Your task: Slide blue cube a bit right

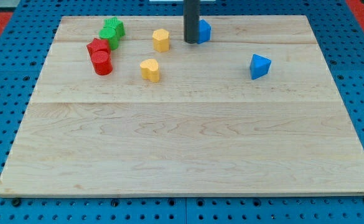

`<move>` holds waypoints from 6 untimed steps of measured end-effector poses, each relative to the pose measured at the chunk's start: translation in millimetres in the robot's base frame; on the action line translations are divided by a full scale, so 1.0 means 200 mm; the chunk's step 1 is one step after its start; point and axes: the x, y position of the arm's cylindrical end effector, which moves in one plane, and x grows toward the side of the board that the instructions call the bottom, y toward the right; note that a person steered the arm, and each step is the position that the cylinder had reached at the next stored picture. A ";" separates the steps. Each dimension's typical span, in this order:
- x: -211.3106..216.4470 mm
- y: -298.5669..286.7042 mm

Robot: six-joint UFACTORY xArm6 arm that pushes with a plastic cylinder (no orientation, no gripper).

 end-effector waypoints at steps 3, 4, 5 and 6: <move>-0.05 -0.32; -0.22 -0.31; -0.22 -0.14; -0.17 0.17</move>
